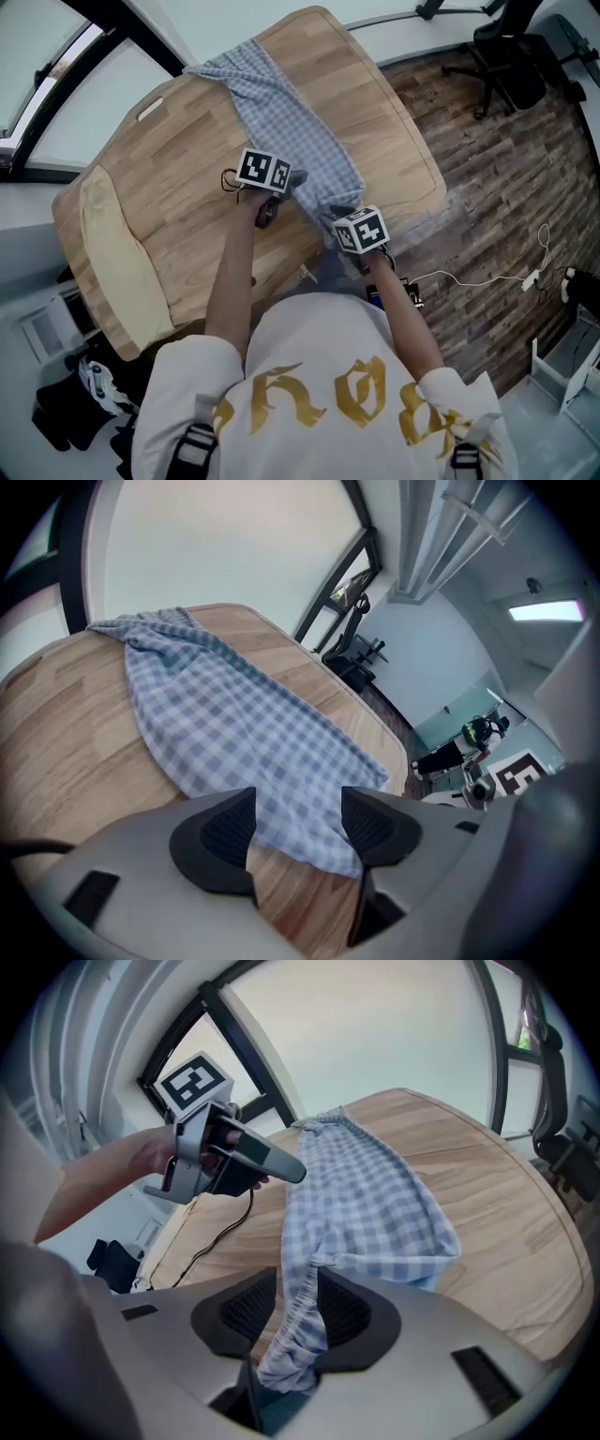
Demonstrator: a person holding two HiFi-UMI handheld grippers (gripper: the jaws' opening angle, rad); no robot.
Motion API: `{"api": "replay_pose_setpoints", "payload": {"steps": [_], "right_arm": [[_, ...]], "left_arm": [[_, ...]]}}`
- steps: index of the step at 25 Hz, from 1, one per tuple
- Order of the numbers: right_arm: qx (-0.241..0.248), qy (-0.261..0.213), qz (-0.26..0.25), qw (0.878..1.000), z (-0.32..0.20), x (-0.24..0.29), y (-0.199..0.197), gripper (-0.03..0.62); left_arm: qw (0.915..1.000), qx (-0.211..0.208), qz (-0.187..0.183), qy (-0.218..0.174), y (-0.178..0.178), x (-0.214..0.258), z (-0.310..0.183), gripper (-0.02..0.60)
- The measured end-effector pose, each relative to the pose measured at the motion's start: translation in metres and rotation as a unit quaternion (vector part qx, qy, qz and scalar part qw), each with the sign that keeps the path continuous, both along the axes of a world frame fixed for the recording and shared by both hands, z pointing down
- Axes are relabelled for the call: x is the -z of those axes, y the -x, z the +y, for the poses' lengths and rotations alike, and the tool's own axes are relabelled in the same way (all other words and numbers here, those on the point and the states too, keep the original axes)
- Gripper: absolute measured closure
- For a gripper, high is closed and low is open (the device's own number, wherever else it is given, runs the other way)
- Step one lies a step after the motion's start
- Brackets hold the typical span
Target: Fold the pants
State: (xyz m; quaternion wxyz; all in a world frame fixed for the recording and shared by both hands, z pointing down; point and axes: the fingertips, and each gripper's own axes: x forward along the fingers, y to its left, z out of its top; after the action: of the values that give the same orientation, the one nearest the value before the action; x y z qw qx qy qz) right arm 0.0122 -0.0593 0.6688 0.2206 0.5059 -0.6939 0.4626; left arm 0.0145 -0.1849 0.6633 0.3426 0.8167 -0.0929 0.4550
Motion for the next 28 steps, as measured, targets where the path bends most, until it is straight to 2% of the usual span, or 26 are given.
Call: {"api": "replay_pose_setpoints", "payload": {"steps": [7,13,19,24,28], "right_arm": [[-0.015,0.028,0.044,0.999,-0.005,-0.026,-0.004,0.431],[-0.012,0.05,0.066,0.997,-0.005,-0.04,-0.006,0.467],[-0.052,0.025,0.04,0.998,-0.001,-0.02,-0.014,0.482],[-0.108,0.008,-0.011,0.994,0.014,-0.005,-0.022,0.482],[-0.142,0.006,-0.012,0.99,0.034,0.006,-0.038,0.484]], "left_arm": [[0.9999,0.001,-0.002,0.01,0.015,-0.011,0.025,0.302],[0.9999,0.01,-0.001,0.014,0.019,-0.014,0.032,0.302],[0.9999,0.004,0.005,0.016,0.017,-0.011,0.038,0.304],[0.9998,0.001,0.014,0.017,0.01,-0.006,0.04,0.304],[0.9996,-0.007,0.02,0.016,-0.001,-0.002,0.042,0.304]]}}
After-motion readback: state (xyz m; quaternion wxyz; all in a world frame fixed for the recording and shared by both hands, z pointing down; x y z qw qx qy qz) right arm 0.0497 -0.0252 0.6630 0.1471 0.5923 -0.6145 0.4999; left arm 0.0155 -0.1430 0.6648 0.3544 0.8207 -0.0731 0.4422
